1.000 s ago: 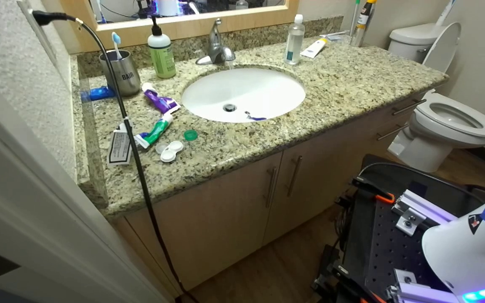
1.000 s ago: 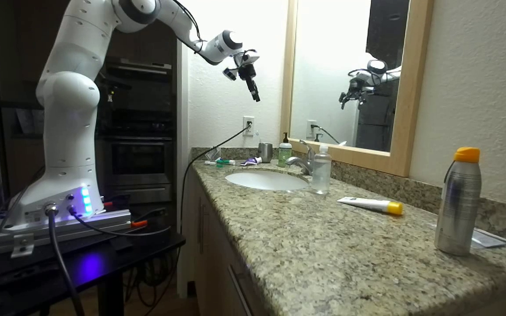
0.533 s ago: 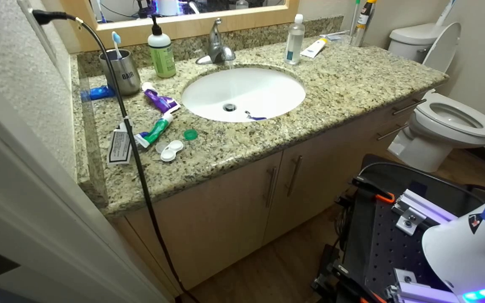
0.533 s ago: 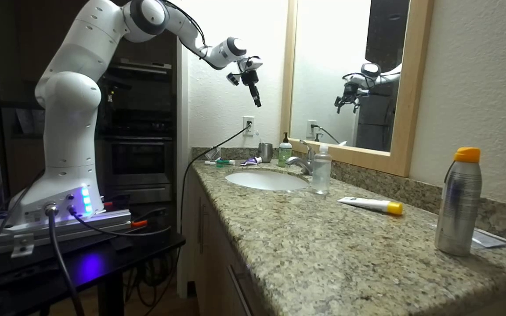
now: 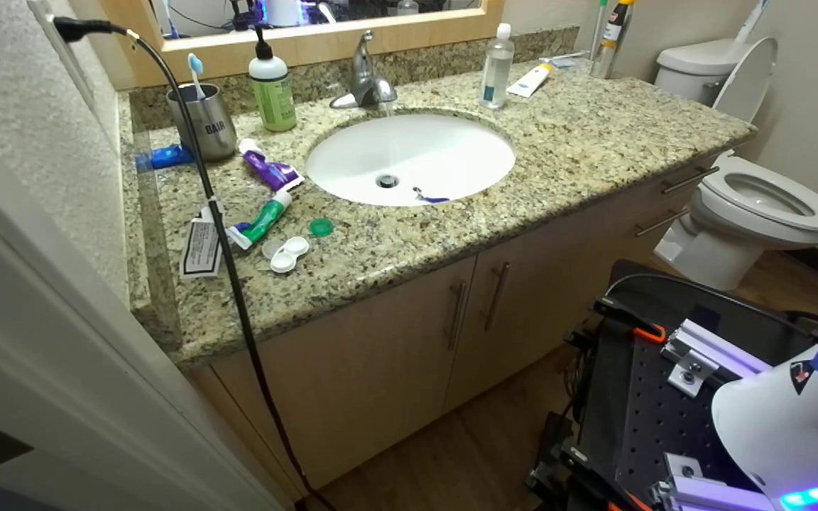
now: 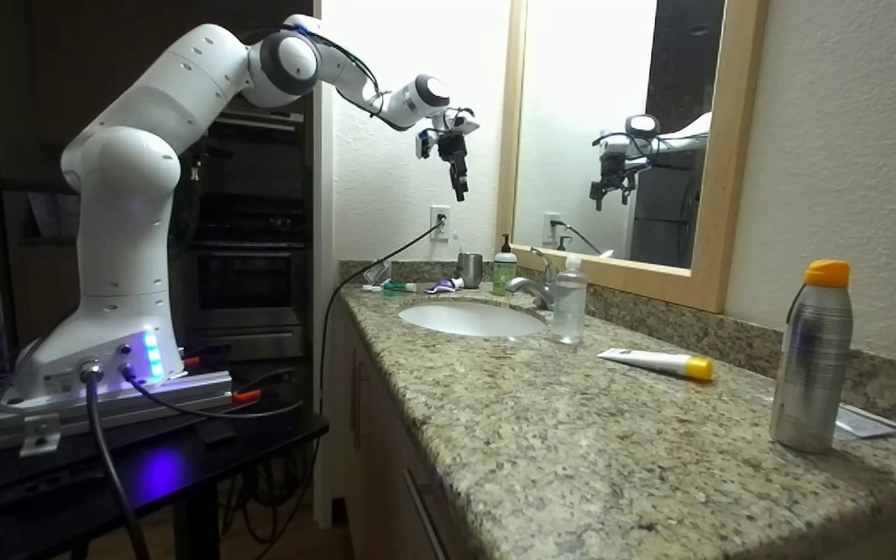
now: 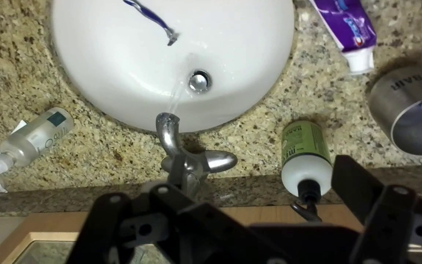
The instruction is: Move the green soap bottle to the right
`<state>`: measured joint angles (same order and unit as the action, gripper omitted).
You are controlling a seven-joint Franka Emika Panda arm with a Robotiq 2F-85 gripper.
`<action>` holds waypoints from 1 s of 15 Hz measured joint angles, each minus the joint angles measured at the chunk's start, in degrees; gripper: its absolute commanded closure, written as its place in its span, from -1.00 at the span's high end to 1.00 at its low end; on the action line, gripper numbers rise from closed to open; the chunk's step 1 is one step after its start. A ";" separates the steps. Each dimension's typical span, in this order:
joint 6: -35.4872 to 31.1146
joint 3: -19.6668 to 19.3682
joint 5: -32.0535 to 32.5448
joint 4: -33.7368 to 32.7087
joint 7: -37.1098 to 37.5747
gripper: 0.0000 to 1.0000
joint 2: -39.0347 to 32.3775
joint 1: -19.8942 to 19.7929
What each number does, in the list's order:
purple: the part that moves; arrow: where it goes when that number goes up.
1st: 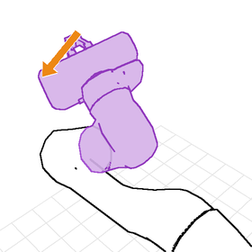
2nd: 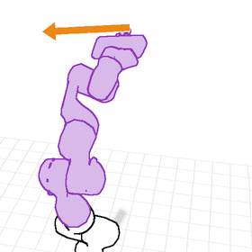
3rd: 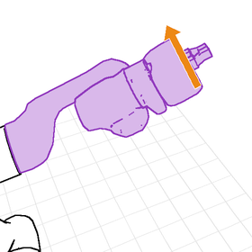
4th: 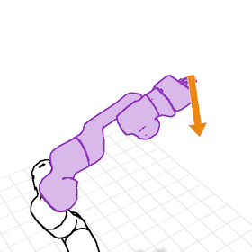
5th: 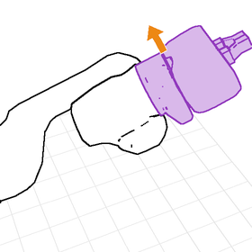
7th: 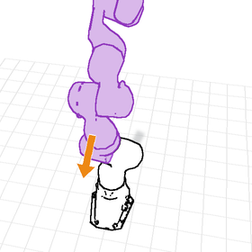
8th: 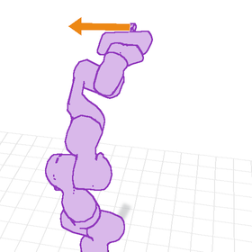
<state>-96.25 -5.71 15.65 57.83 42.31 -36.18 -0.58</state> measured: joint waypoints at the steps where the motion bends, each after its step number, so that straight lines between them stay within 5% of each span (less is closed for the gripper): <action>1: 0.04 0.02 -0.42 -2.53 3.70 1.00 -1.87 0.58; 5: 0.72 0.28 -0.94 -6.03 6.95 1.00 -4.39 1.86; 11: 2.91 2.32 -5.07 -7.89 -11.83 1.00 -4.75 -1.19; 15: 7.60 4.24 -7.60 -14.90 -29.36 1.00 -7.57 -8.01</action>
<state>-88.65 -1.47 8.05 42.93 12.95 -43.75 -8.60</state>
